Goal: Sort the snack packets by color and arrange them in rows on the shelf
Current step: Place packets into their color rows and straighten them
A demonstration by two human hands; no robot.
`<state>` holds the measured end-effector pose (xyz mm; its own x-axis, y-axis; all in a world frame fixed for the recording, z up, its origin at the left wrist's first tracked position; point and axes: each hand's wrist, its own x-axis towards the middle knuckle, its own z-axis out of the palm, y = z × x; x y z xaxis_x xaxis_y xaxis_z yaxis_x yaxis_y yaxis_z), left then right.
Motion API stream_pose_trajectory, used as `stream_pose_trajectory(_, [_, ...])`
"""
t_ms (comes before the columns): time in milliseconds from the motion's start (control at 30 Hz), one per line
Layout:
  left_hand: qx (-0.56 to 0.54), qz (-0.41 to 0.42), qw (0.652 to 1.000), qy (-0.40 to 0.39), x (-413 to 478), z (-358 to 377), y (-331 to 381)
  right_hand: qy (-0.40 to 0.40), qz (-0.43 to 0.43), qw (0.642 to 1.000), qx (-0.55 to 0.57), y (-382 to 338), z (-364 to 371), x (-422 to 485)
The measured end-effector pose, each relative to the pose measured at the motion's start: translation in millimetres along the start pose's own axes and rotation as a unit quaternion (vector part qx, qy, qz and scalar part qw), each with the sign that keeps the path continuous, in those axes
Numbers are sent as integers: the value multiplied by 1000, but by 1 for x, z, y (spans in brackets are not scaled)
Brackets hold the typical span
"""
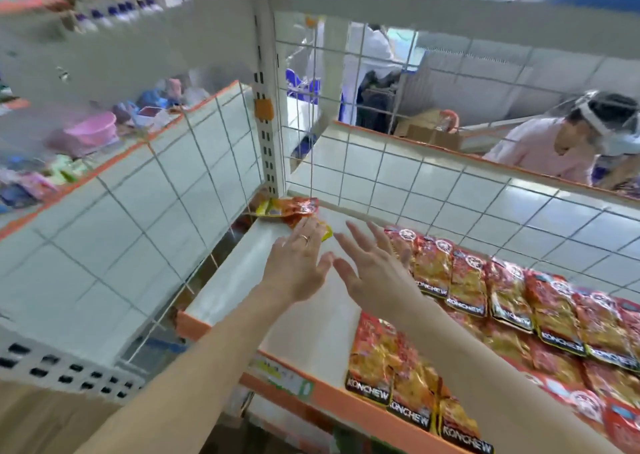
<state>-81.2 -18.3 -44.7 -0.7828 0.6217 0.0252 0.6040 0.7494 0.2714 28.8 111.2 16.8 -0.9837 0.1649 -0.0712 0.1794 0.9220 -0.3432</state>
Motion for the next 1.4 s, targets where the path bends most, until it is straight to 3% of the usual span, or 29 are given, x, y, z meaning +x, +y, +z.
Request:
stream_pose_trajectory(167, [2, 24, 999, -44, 7, 9, -9, -7, 15, 1000, -8, -3, -2, 27])
stream_pose_trajectory(300, [-34, 73, 992, 94, -26, 16, -12, 3, 0, 1000, -13, -11, 3, 58])
stream_pose_trajectory(467, [-61, -7, 972, 226, -64, 7, -26, -10, -24, 999, -25, -31, 24, 100])
stream_pose_trajectory(567, [-38, -57, 976, 207, -69, 6, -29, -39, 1, 999, -24, -38, 37, 110])
stream_pose_trajectory(700, [-15, -58, 987, 150, -64, 9, -29, -28, 63, 996, 64, -41, 41, 114])
stream_pose_trajectory(867, [5, -49, 985, 165, -61, 11, -28, -36, 155, 975, 153, -32, 22, 116])
stream_pose_trajectory(1000, [73, -17, 981, 179, -64, 10, -27, -11, 175, 935, 310, -18, 8, 104])
stream_pose_trajectory(1100, [131, -8, 977, 166, -65, 6, -27, 64, 155, 911, 376, -4, -4, 84])
stream_pose_trajectory(1233, [124, 5, 980, 152, -59, -8, -29, 98, 164, 856, 480, 15, -22, 45])
stream_pose_trajectory(1333, [4, -61, 990, 131, -56, -22, -25, 47, 139, 764, 628, 28, -32, 12])
stream_pose_trajectory(1400, [-145, -96, 974, 148, -56, -31, -15, 29, 116, 749, 652, 35, -35, -12])
